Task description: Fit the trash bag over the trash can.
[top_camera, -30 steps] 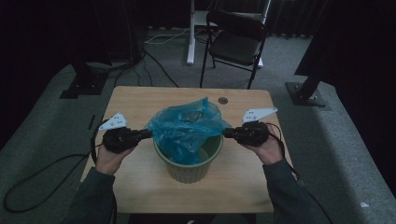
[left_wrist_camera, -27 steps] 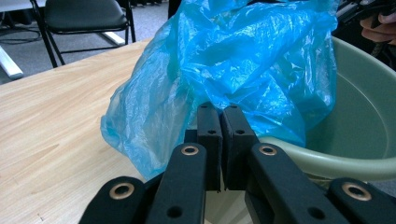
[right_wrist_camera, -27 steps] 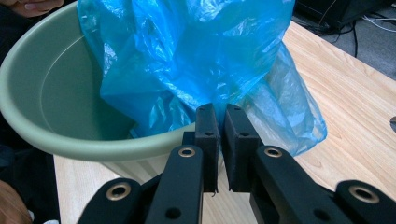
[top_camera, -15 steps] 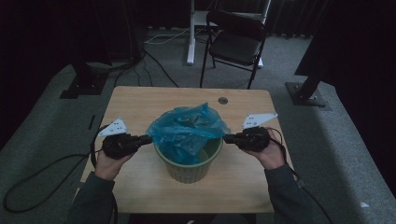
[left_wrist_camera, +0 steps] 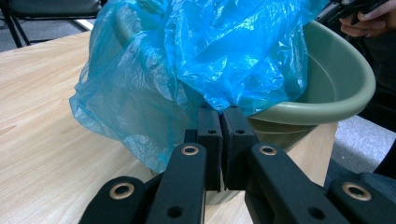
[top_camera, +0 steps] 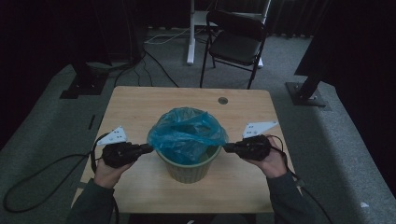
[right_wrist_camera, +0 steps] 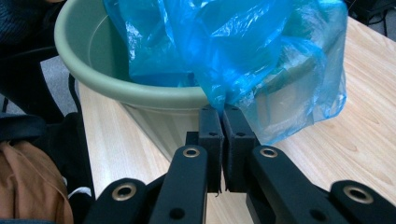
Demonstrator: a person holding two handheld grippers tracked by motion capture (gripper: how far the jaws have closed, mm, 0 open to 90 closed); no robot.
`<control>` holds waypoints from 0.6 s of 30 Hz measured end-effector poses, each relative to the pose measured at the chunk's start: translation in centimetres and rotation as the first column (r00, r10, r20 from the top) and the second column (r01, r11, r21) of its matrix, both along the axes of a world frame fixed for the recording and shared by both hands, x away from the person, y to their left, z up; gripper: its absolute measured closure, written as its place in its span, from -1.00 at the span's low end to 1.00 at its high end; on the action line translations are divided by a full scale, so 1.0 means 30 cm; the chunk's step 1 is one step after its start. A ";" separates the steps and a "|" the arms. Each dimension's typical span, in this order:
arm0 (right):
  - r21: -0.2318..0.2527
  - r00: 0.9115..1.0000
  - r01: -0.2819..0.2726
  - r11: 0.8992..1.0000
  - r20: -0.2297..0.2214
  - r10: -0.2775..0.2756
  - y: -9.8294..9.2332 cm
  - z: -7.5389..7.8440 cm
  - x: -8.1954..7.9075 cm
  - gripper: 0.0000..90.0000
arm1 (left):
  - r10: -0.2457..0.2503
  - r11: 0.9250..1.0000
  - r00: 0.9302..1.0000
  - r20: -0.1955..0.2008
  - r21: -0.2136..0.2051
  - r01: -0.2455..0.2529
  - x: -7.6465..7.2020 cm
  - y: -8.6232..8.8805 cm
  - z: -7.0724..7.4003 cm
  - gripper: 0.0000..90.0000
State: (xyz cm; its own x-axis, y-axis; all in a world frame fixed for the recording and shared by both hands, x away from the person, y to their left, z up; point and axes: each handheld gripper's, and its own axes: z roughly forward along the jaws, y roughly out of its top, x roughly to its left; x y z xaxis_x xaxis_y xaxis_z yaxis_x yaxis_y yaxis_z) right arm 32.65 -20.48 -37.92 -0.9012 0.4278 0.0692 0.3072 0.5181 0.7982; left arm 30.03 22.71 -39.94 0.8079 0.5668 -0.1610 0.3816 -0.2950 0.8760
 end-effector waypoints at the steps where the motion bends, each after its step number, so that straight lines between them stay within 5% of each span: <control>1: -0.002 1.000 -0.002 1.000 0.000 0.002 0.000 0.000 -0.001 0.95 | -0.003 1.000 1.000 -0.002 -0.001 0.003 -0.002 0.000 -0.002 0.94; 18: 0.045 0.999 0.049 0.998 -0.005 -0.049 0.005 0.005 0.054 0.95 | 0.031 0.999 1.000 -0.002 0.017 -0.031 0.091 -0.017 0.004 0.92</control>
